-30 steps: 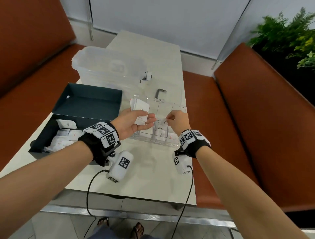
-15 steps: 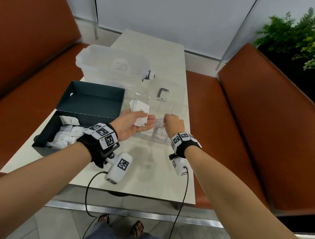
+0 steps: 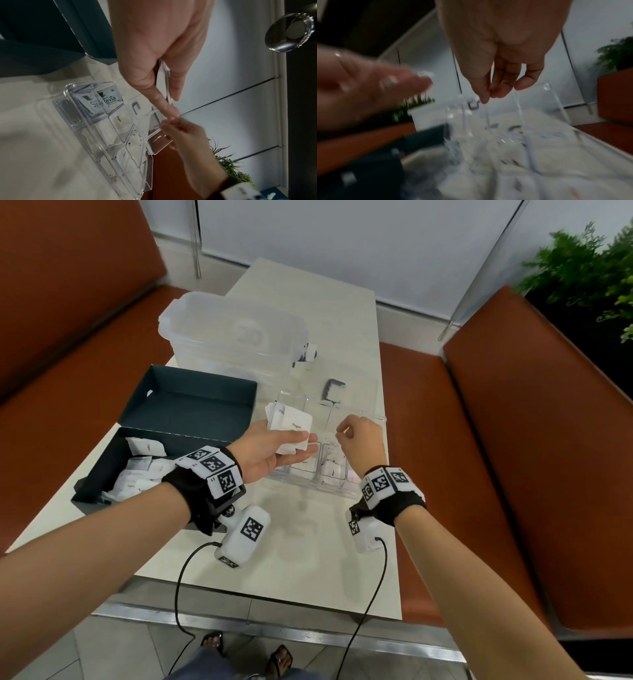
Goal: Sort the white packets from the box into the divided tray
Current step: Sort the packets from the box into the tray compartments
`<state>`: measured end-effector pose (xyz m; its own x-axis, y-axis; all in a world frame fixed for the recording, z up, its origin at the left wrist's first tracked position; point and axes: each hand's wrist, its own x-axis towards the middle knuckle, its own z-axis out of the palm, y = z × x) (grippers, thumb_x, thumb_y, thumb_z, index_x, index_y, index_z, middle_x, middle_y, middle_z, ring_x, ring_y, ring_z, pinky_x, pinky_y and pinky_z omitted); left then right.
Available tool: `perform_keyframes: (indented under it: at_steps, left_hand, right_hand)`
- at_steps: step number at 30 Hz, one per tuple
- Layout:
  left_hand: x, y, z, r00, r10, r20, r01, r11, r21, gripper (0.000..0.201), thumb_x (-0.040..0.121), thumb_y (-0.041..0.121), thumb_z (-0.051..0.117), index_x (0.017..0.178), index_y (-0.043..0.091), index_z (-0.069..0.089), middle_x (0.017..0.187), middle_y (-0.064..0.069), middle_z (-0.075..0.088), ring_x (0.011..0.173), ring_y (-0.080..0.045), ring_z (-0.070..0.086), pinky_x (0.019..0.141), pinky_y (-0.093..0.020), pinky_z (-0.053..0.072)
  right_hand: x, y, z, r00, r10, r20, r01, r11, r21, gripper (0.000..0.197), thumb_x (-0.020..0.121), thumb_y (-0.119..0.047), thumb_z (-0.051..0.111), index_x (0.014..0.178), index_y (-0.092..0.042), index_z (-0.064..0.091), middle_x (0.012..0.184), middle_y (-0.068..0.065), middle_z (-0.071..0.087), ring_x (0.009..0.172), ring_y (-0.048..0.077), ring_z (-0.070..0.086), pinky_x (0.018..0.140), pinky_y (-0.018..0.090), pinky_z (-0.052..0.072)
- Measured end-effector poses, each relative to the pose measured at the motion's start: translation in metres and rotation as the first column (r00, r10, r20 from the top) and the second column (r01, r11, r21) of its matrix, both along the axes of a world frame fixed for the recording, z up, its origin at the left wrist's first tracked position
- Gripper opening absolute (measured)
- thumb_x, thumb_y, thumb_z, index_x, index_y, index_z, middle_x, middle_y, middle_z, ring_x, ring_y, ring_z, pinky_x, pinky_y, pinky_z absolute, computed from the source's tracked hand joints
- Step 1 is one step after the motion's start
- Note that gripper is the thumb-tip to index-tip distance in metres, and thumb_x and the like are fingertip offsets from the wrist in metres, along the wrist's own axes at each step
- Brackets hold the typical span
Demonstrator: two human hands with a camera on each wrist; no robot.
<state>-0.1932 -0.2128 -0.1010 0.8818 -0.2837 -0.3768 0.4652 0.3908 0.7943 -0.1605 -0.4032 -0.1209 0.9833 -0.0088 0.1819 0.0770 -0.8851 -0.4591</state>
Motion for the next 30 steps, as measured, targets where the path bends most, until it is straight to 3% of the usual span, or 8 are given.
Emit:
perform_keyframes:
  at_steps: [2, 5, 8, 13, 18, 22, 26, 30]
  left_hand:
    - [0.001, 0.000, -0.002, 0.999, -0.027, 0.032, 0.027, 0.999, 0.023, 0.036, 0.083, 0.000, 0.072, 0.116, 0.004, 0.059, 0.104, -0.016, 0.073, 0.096, -0.028, 0.072, 0.070, -0.026, 0.059]
    - [0.002, -0.004, -0.004, 0.994, -0.078, 0.073, 0.074, 0.996, 0.052, 0.042, 0.075, 0.001, 0.077, 0.115, 0.005, 0.063, 0.105, -0.013, 0.073, 0.096, -0.028, 0.072, 0.068, -0.024, 0.058]
    - [0.004, -0.009, -0.002, 0.985, -0.129, 0.114, 0.120, 0.990, 0.078, 0.041, 0.073, 0.006, 0.078, 0.112, 0.008, 0.066, 0.105, -0.011, 0.074, 0.095, -0.026, 0.072, 0.069, -0.023, 0.057]
    - [0.016, -0.007, 0.005, 0.999, -0.040, 0.014, 0.040, 0.999, 0.028, 0.027, 0.090, 0.017, 0.067, 0.113, 0.003, 0.063, 0.105, -0.017, 0.073, 0.084, -0.024, 0.073, 0.065, -0.027, 0.059]
    - [0.027, 0.006, 0.006, 1.000, 0.026, -0.006, -0.025, 0.997, 0.069, 0.027, 0.095, 0.017, 0.061, 0.117, 0.001, 0.060, 0.096, -0.017, 0.074, 0.084, -0.026, 0.074, 0.062, -0.028, 0.059]
    - [0.032, 0.016, 0.005, 0.996, 0.083, -0.017, -0.082, 0.993, 0.082, 0.032, 0.094, 0.015, 0.063, 0.121, -0.001, 0.057, 0.095, -0.016, 0.074, 0.080, -0.026, 0.074, 0.061, -0.028, 0.059]
    - [0.033, 0.024, 0.004, 0.996, 0.091, -0.019, -0.088, 0.991, 0.101, 0.031, 0.094, 0.015, 0.063, 0.121, 0.000, 0.059, 0.098, -0.017, 0.073, 0.079, -0.026, 0.074, 0.066, -0.031, 0.061]
    - [0.031, 0.031, 0.003, 0.994, 0.107, -0.028, -0.104, 0.990, 0.095, 0.031, 0.093, 0.013, 0.063, 0.121, -0.001, 0.059, 0.096, -0.017, 0.073, 0.076, -0.025, 0.073, 0.062, -0.030, 0.060]
  right_hand:
    - [-0.006, 0.008, 0.018, 0.998, 0.021, 0.060, -0.033, 0.975, 0.218, 0.011, 0.091, -0.019, 0.058, 0.093, -0.013, 0.067, 0.076, -0.002, 0.062, 0.064, 0.008, 0.057, 0.063, 0.018, 0.042]
    - [-0.013, 0.018, 0.039, 0.993, 0.108, -0.043, -0.080, 0.900, 0.429, 0.017, 0.089, -0.036, 0.062, 0.100, -0.025, 0.066, 0.081, -0.007, 0.068, 0.065, 0.007, 0.066, 0.060, 0.013, 0.046]
    - [-0.015, 0.021, 0.046, 0.979, 0.167, -0.121, -0.093, 0.881, 0.464, 0.017, 0.081, -0.026, 0.074, 0.097, -0.019, 0.070, 0.080, -0.006, 0.068, 0.066, 0.004, 0.062, 0.065, 0.017, 0.048]
    - [-0.008, 0.010, 0.054, 0.987, 0.107, -0.124, -0.020, 0.829, 0.559, 0.008, 0.083, -0.013, 0.072, 0.091, -0.012, 0.071, 0.072, -0.005, 0.068, 0.056, 0.003, 0.059, 0.051, 0.010, 0.045]
    - [0.007, 0.001, 0.050, 0.990, 0.014, -0.139, 0.063, 0.845, 0.530, 0.012, 0.084, -0.011, 0.071, 0.096, -0.009, 0.073, 0.076, -0.001, 0.067, 0.055, 0.004, 0.053, 0.049, 0.009, 0.041]
    - [0.019, 0.009, 0.033, 0.983, 0.002, -0.186, 0.073, 0.915, 0.398, 0.012, 0.085, -0.009, 0.069, 0.096, -0.009, 0.073, 0.083, 0.002, 0.066, 0.068, 0.006, 0.055, 0.072, 0.021, 0.047]
    - [0.022, 0.025, 0.012, 0.971, 0.031, -0.239, 0.033, 0.965, 0.262, 0.011, 0.086, -0.007, 0.067, 0.095, -0.005, 0.073, 0.093, 0.011, 0.070, 0.083, 0.015, 0.059, 0.075, 0.020, 0.041]
    - [0.023, 0.037, -0.001, 0.960, 0.026, -0.278, 0.010, 0.992, 0.127, 0.016, 0.089, -0.005, 0.059, 0.099, -0.005, 0.072, 0.101, 0.013, 0.070, 0.096, 0.024, 0.064, 0.082, 0.027, 0.050]
